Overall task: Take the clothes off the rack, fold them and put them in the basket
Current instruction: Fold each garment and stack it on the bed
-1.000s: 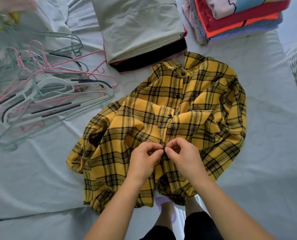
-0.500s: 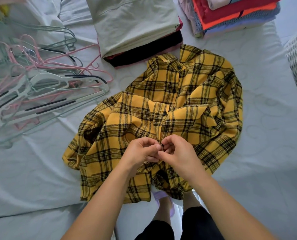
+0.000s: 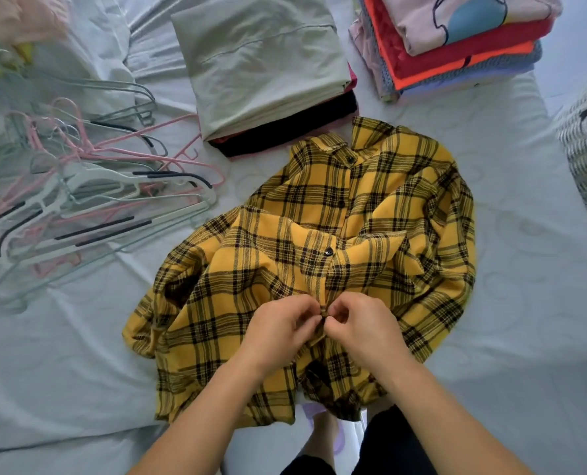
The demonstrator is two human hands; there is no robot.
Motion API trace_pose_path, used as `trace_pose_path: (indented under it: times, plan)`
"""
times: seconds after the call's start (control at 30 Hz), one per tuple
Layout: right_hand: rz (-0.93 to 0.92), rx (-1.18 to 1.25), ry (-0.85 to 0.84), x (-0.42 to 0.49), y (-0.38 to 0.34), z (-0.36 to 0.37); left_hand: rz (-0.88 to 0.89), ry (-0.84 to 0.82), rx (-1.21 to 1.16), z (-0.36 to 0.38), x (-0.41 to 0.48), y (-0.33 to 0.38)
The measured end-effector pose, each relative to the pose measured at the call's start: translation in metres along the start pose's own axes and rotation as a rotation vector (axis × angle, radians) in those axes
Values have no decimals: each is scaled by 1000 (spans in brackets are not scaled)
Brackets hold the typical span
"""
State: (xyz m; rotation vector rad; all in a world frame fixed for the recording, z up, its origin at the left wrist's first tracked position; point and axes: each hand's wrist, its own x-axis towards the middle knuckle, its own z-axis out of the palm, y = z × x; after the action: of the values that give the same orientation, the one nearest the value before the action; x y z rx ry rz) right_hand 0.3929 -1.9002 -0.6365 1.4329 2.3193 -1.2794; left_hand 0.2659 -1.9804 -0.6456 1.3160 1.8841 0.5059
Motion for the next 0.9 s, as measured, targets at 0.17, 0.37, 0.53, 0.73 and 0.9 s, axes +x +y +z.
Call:
trace_pose_path:
  times: [0.17,0.37,0.53,0.73,0.9]
  plan:
    - [-32,-93,-72,16,1,-12,-204,48,-222,6,14,8]
    - [663,953,-514,34,24,-47,523,100,319,-1,32,24]
    - [859,1009,-669,42,37,-43,372,-155,289,-1,47,19]
    - [258,319,-193,105,73,-99,-276,-541,-7,-22,88,21]
    - [123,19,426,211,112,-165,-561,398,-140,-67,185,-20]
